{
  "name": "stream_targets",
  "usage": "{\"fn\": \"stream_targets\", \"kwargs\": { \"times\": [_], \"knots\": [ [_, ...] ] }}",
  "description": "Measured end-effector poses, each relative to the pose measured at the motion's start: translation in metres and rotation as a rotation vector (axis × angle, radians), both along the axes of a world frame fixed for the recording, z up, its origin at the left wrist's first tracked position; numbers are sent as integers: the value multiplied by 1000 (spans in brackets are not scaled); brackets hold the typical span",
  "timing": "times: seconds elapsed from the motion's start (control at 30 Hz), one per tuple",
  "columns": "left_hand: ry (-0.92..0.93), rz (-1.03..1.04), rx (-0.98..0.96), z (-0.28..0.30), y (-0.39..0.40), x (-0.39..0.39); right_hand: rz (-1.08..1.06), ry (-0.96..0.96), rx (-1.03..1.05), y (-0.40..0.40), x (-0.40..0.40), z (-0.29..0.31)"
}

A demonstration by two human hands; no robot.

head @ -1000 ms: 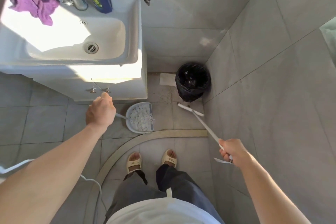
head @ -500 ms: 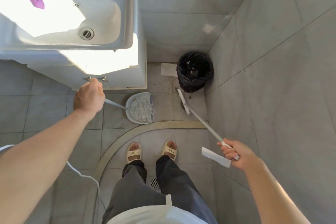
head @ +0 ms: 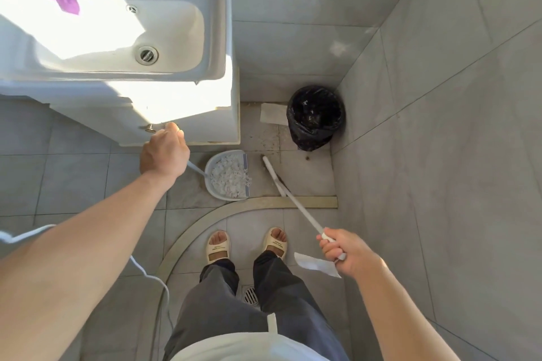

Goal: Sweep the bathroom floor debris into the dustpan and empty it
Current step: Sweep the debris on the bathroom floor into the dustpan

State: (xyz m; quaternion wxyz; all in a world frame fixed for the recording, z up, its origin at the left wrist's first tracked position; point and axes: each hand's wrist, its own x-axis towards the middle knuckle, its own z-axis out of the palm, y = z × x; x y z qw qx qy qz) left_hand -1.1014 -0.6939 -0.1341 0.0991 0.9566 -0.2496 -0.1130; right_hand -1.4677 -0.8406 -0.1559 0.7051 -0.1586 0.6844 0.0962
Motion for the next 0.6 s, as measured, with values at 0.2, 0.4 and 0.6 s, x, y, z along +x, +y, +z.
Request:
{"fn": "stream_targets", "kwargs": {
  "times": [0.2,0.4,0.6],
  "knots": [
    [0,4,-15,-2,5,10,-109,-70,1,-11,7,25],
    [3,-1,-23,1,4,17,106,85,-76,23,68,-1],
    [32,-22,-24,2,0,23,-128,-74,70,14,73,13]
  ]
}}
